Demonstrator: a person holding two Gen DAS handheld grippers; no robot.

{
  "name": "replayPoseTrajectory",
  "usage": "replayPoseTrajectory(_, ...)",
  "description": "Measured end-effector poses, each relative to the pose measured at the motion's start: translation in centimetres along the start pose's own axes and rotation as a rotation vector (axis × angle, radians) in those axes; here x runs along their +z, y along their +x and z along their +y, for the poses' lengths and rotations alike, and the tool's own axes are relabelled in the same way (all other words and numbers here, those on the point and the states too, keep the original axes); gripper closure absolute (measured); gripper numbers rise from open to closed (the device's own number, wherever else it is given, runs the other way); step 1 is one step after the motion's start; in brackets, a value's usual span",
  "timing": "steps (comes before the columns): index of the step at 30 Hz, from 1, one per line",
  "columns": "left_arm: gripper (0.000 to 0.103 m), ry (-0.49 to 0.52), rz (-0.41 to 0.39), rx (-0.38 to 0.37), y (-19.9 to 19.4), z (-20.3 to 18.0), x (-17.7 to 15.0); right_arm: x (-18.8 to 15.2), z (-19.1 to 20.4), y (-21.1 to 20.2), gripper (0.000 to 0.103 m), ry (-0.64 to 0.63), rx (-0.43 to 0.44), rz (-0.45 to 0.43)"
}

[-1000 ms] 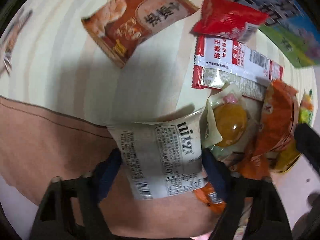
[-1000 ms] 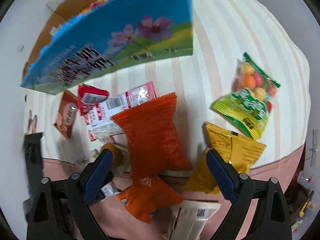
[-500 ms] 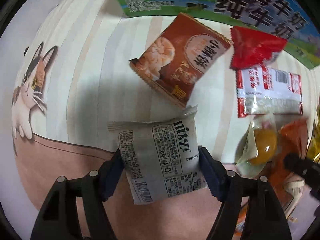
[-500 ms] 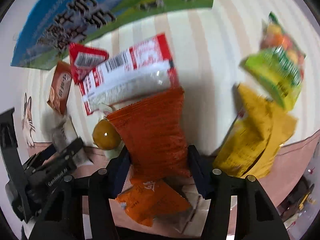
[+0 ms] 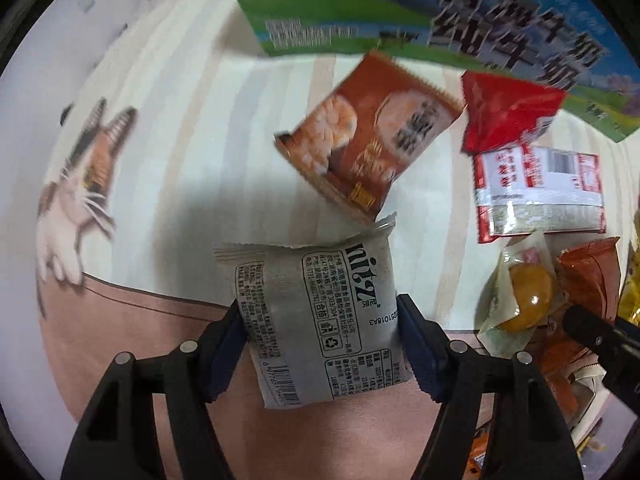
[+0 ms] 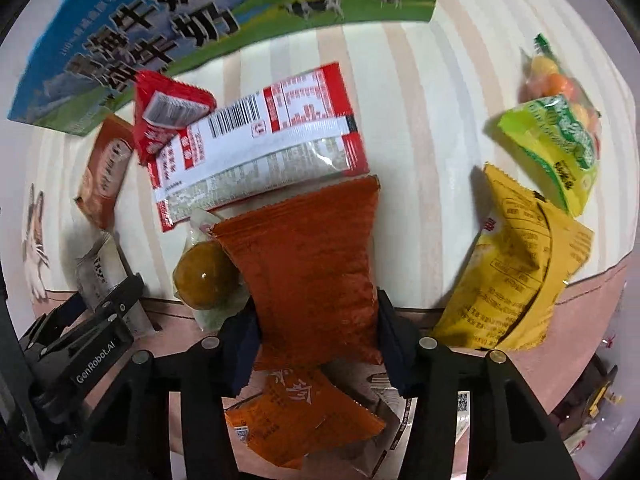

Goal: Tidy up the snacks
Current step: 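Carry the wafer pack and orange packet into the box and release both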

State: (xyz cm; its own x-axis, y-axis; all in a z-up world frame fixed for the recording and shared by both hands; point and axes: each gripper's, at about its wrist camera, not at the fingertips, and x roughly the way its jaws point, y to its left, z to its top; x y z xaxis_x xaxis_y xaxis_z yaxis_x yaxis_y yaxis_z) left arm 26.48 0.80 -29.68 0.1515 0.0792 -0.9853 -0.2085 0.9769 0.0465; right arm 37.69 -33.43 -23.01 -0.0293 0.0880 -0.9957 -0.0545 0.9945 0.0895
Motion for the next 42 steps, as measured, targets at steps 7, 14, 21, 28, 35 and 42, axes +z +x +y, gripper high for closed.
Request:
replayPoseTrajectory(7, 0.033, 0.026, -0.098, -0.057, -5.7, 0.0, -1.2, -0.7, -0.3, -4.6, 0.050, 0.010, 0.074, -0.089)
replayPoseTrajectory(14, 0.033, 0.044, -0.186, -0.143, -12.4, -0.4, -0.2, -0.6, 0.1, -10.7, 0.051, 0.010, 0.189, -0.183)
replayPoseTrajectory(21, 0.033, 0.068, -0.227, -0.238, -17.3, -0.7, 5.3, 1.5, 0.0, -16.8, 0.051, 0.014, 0.290, -0.271)
replayPoseTrajectory(28, 0.033, 0.096, -0.266, -0.197, -18.7, -0.2, 14.0, 8.5, 0.7, -19.9, 0.051, 0.019, 0.270, -0.333)
replayPoseTrajectory(35, 0.033, 0.125, -0.124, -0.169, -14.3, 0.1, 21.8, 16.3, 2.3, -19.1, 0.051, 0.021, 0.242, -0.290)
replayPoseTrajectory(42, 0.033, 0.161, 0.049, -0.160, -8.3, -0.9, 24.6, 21.5, 3.5, -14.8, 0.051, 0.010, 0.220, -0.168)
